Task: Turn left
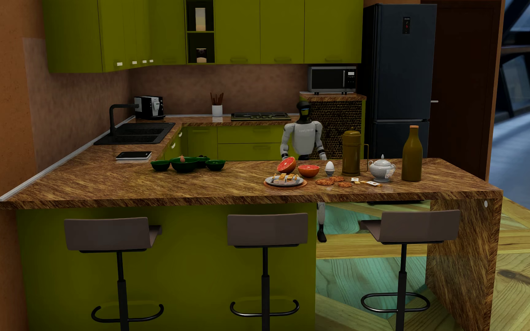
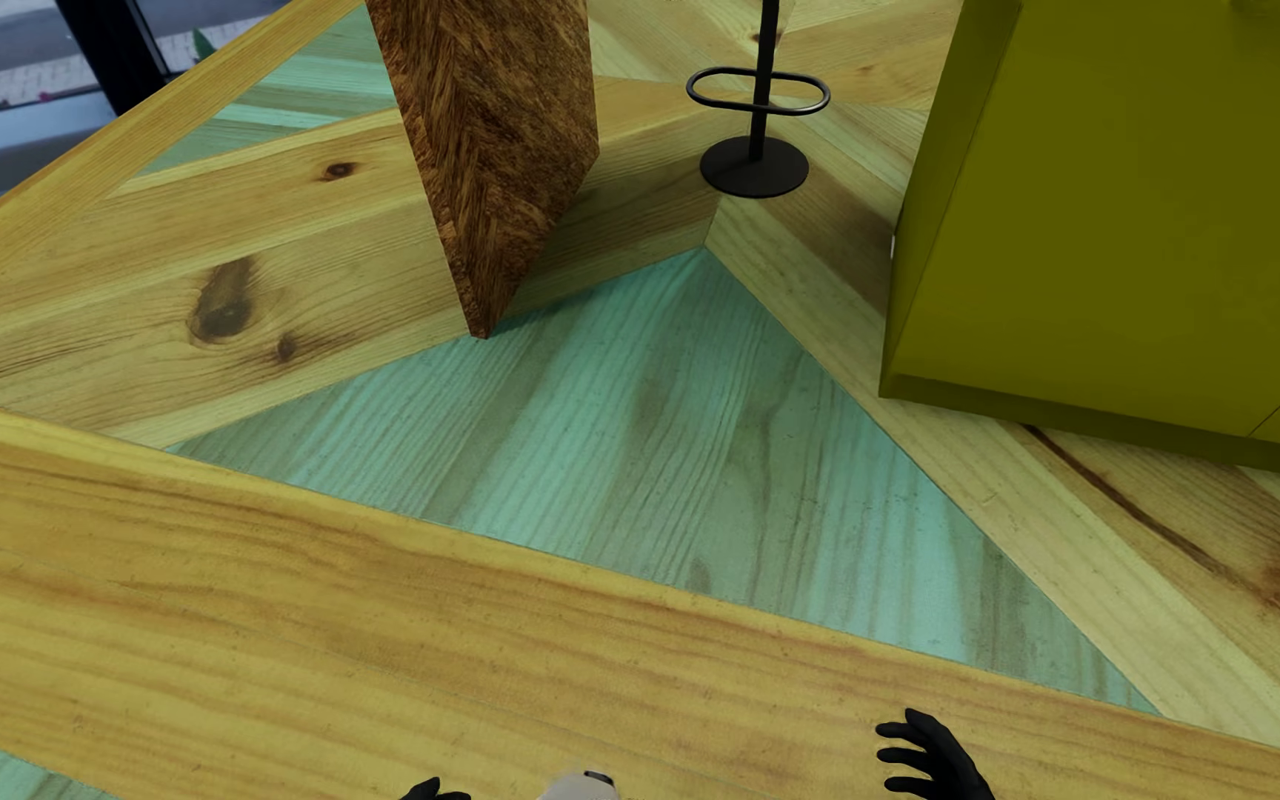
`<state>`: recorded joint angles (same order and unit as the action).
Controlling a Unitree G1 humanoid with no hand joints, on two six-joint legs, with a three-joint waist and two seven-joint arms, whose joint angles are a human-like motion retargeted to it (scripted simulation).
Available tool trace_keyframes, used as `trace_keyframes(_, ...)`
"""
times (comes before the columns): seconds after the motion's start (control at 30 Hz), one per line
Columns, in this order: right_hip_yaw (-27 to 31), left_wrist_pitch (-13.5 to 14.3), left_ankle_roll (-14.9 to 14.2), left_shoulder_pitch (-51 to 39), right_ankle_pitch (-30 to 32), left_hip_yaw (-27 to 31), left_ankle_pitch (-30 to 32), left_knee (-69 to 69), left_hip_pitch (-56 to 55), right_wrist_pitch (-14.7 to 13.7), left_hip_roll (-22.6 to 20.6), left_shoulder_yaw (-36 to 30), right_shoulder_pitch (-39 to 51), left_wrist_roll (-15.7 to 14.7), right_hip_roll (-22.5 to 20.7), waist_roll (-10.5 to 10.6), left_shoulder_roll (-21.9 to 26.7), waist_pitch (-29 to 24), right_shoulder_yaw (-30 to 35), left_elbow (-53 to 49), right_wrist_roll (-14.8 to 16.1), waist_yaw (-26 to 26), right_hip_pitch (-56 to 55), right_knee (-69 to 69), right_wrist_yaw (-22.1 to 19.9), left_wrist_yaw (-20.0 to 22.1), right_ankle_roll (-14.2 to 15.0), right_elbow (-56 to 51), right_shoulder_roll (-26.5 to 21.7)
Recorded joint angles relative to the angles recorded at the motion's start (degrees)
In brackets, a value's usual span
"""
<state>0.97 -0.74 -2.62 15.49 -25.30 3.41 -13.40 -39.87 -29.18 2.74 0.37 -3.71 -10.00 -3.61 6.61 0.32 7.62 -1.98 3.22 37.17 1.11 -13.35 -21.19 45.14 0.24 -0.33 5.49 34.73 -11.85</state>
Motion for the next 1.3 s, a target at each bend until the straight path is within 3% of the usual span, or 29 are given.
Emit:
trace_keyframes(0.07, -2.3, 1.5, 7.9, 0.5, 0.0, -1.5, -6.7, -4.4, -0.9, 1.7, 1.5, 1.7, 2.1, -0.8, 0.2, 1.3, -0.5, -0.4, -0.7, -2.1, -0.6, -0.3, 2.1, -1.0, 0.9, 0.5, -0.6, 0.0, -0.6)
trace_keyframes(0.1, -2.5, 1.5, 1.1, 0.2, -1.0, -1.7, -6.9, -5.3, -1.5, 0.9, 2.0, 0.1, 2.5, 0.0, 0.6, 1.4, 0.8, 0.3, 0.1, -1.0, -1.1, 0.3, 1.3, 0.6, 0.8, -0.4, -0.4, 0.2, 0.4)
trace_keyframes(0.13, -2.9, 0.6, -0.3, -1.8, -1.3, -1.8, -4.0, -5.9, -1.5, 0.4, 2.4, 0.5, 2.1, 0.8, 0.9, 2.2, 0.7, -0.1, 0.3, 0.2, -1.6, 1.3, 0.7, 3.8, 0.7, -1.5, 0.0, -1.5, 1.4)
trace_keyframes(0.17, -1.8, -0.2, -0.5, -3.8, 3.1, -1.0, -0.6, -5.2, -2.1, 0.0, 1.2, 0.1, 1.9, 1.5, 1.4, 1.5, 1.7, -0.1, 0.8, 1.6, -2.3, 3.1, -4.4, 13.0, 0.4, -2.2, -0.3, -2.0, 3.1)
trace_keyframes(0.2, 0.9, 0.0, -0.8, -1.0, 6.6, -0.4, 0.1, -4.0, -1.9, 0.1, 1.1, -0.2, 3.1, 1.2, -0.7, 0.6, 2.5, 0.0, 0.8, 1.6, -2.9, 5.6, -7.0, 14.8, 1.2, -2.4, -1.2, -0.4, 3.1)
trace_keyframes(0.23, 2.3, 0.1, -1.3, 2.0, 5.6, -0.4, 0.1, -3.1, -1.5, 0.7, 1.0, -0.2, 3.8, 0.1, -2.0, -0.5, 2.4, 0.0, -1.2, 1.2, -3.3, 8.4, -7.7, 9.5, 2.5, -2.1, -2.1, -0.5, 2.5)
trace_keyframes(0.27, 2.5, 0.0, 0.4, 3.1, 5.3, -0.9, -1.4, -3.8, -1.3, -0.5, 0.9, 2.1, 3.3, -0.8, -1.8, -1.4, 1.2, -0.2, -3.1, -0.7, -3.3, 9.5, -6.5, 2.4, 4.0, -0.9, -1.0, 1.1, 0.9)
trace_keyframes(0.3, 2.1, -1.0, -0.5, 0.3, 5.4, -0.8, -2.0, -4.2, -1.1, -1.0, 1.8, 1.5, 0.8, -0.3, -2.3, -0.7, 0.9, -0.1, -3.0, -0.4, -2.8, 8.5, -6.2, 2.3, 4.8, -0.5, 0.6, 0.6, -0.1)
trace_keyframes(0.37, 2.0, -3.7, -0.5, -3.6, 7.0, -1.3, -1.2, -2.0, 0.1, -0.3, 2.7, 0.0, -0.4, 1.5, -2.9, 0.2, 0.8, 1.0, -1.7, -0.9, -0.8, 8.8, -4.8, -0.7, 5.3, -1.7, -1.1, 1.3, -0.8)
trace_keyframes(0.47, 1.9, -6.2, -1.5, -5.6, 8.2, -1.8, 2.6, 2.2, 2.3, -0.1, 3.0, 1.7, 1.0, 1.7, -2.8, 0.9, 1.9, 2.1, -1.7, -1.0, 0.6, 9.8, -3.2, -3.6, 2.7, -4.6, -1.1, -1.9, 1.7)
trace_keyframes(0.57, 2.2, -6.3, -0.9, -3.6, 8.1, -3.0, 2.6, 3.5, 4.2, -3.3, 3.4, 0.2, 0.8, 1.1, -2.6, 0.5, 2.4, 1.8, -1.9, -0.1, -0.4, 8.3, -1.6, -4.4, 0.9, -3.6, -1.3, -1.1, 0.8)
trace_keyframes(0.73, 1.7, -7.0, -1.3, -1.4, 8.2, -2.9, 2.8, 4.7, 5.2, -1.4, 3.4, 0.3, 2.3, 0.9, -2.4, 0.5, 0.5, 0.6, -1.6, -1.0, -0.9, 7.8, -0.2, -6.2, 3.6, -1.5, -1.0, -0.4, 0.4)
trace_keyframes(0.87, 1.3, -5.6, -1.5, -5.1, 7.8, -2.5, 2.4, 4.8, 5.6, 0.4, 3.4, 1.5, 2.3, 4.2, -2.4, -0.5, 1.4, -0.5, -0.6, 0.4, -1.5, 7.9, 0.6, -6.6, 4.8, -1.4, -1.2, -1.0, 2.9)
trace_keyframes(0.97, 1.6, -4.8, -1.4, -4.8, 7.8, -2.8, 1.8, 4.2, 5.0, -1.6, 3.8, 0.5, 2.9, 3.8, -2.7, -0.2, 0.9, -0.3, -1.3, -1.1, -0.5, 8.4, 0.2, -6.8, 3.5, -1.0, -1.1, -0.9, 1.3)
trace_keyframes(1.07, 1.1, -2.8, -1.4, -4.1, 7.7, -2.4, 1.7, 4.2, 5.1, -3.1, 3.7, 1.1, 1.2, 3.8, -2.7, -0.3, 0.8, -0.9, -0.7, -1.5, -2.2, 8.1, 0.6, -7.0, 0.8, -1.2, -1.1, -0.9, 1.8)
trace_keyframes(1.23, 1.2, -4.6, -1.0, -2.6, 8.0, -2.6, 2.7, 5.6, 5.7, -1.6, 2.7, 1.3, 1.8, 3.1, -1.7, -0.2, 1.2, -0.5, -1.3, -0.6, -1.5, 7.7, 0.9, -7.5, 0.2, -2.2, -0.7, -1.0, 0.0)
trace_keyframes(1.3, 1.0, -6.2, -1.1, -3.0, 8.2, -2.3, 2.9, 5.6, 5.7, -1.3, 2.8, 1.1, 2.6, 2.3, -1.8, -0.1, 1.4, -0.1, -0.8, -0.5, -0.3, 8.6, 1.0, -7.6, 1.6, -2.0, -0.8, -1.0, 2.1)
